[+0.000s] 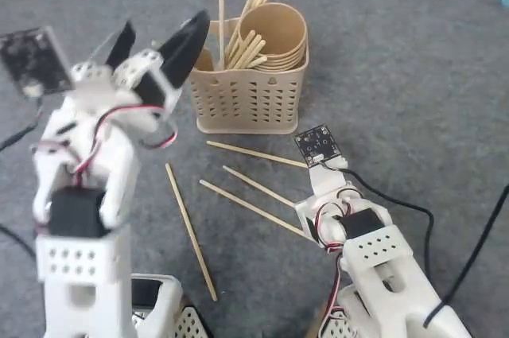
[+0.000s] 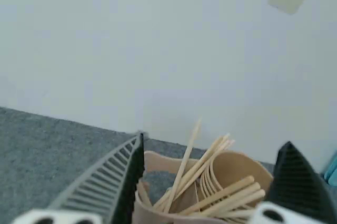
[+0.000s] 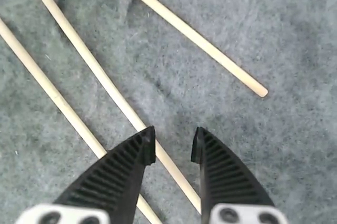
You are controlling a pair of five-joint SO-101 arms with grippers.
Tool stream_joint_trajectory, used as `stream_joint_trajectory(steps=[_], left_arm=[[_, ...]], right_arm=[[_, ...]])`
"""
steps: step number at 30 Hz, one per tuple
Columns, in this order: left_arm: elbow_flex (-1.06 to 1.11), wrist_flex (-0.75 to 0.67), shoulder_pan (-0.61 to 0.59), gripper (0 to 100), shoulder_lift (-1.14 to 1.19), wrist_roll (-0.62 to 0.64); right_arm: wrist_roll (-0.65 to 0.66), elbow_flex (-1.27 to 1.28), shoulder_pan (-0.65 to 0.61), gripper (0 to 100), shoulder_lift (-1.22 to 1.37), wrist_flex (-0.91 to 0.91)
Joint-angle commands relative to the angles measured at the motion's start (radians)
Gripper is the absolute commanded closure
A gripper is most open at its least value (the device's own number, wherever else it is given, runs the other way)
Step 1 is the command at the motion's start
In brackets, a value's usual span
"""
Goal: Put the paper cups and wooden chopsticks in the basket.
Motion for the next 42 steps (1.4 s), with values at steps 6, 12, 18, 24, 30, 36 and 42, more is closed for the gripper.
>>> stream_joint_trajectory(steps=[6,12,18,24,30,36,42], left_arm=[[-0.036,0.276,-0.299,62,-0.184,0.009],[0.257,0.261,-0.611,62,-0.186,0.008],[0.731,-0.015,-0.565,62,-0.193,0.008],[0.941,-0.172,-0.445,62,-0.186,0.005],[0.946,-0.112,-0.405,62,-0.184,-0.063],[0.944,-0.078,-0.379,62,-0.184,-0.064],[0.944,-0.071,-0.377,62,-0.183,-0.078]], right_arm=[[0.015,-0.003,0.013,87.6,0.004,-0.018],[0.018,-0.003,0.013,87.6,0.004,-0.019],[0.018,0.000,0.013,87.6,0.004,-0.045],[0.014,0.002,0.013,87.6,0.004,-0.042],[0.012,-0.018,0.015,87.9,-0.005,0.019],[0.011,-0.129,0.036,87.9,0.004,0.130],[0.011,-0.256,0.054,87.7,0.005,0.249]])
